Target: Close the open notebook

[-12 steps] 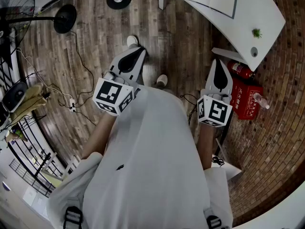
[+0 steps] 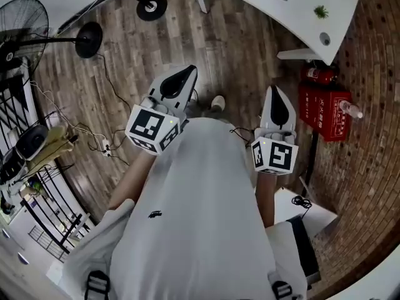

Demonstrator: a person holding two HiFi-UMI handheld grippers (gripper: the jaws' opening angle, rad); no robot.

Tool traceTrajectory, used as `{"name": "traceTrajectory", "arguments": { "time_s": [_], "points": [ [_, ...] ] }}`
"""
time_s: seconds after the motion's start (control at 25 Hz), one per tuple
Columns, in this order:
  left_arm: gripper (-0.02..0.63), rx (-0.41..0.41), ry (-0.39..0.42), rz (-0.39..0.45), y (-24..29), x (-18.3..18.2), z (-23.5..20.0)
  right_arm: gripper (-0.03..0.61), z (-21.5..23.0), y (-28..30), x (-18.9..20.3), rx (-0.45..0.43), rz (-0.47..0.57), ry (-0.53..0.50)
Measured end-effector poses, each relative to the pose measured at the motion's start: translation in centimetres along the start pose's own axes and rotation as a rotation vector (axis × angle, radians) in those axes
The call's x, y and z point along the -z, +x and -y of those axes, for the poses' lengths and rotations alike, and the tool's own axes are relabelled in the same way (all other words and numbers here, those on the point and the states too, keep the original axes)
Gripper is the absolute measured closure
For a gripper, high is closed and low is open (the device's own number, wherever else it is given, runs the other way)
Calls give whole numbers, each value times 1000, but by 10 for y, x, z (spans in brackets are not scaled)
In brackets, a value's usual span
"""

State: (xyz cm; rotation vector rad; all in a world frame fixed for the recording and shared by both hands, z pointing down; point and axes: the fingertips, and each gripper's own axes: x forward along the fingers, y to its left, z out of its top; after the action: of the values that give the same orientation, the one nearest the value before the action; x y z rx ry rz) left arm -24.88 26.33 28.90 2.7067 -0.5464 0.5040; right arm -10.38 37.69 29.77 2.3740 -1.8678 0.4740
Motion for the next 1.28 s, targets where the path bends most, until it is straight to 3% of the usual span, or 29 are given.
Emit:
{"name": "traceTrajectory", "arguments": {
  "time_s": [0.08, 0.2, 0.6, 0.8, 1.28],
  "points": [
    [604, 10, 1, 11, -4, 1, 12, 568, -1, -13, 3, -25, 12, 51],
    [604, 2, 3, 25, -13, 5, 24, 568, -4, -27, 1, -70, 21, 27],
    [604, -27, 21, 60, -24, 7, 52, 568, 14, -48, -6, -65, 88, -70],
    [604, -9, 28, 46, -20, 16, 69, 568, 26, -61, -9, -49, 114, -61],
    [604, 16, 7, 63, 14, -2, 50, 568, 36, -28, -10, -54, 70, -39]
  ]
}}
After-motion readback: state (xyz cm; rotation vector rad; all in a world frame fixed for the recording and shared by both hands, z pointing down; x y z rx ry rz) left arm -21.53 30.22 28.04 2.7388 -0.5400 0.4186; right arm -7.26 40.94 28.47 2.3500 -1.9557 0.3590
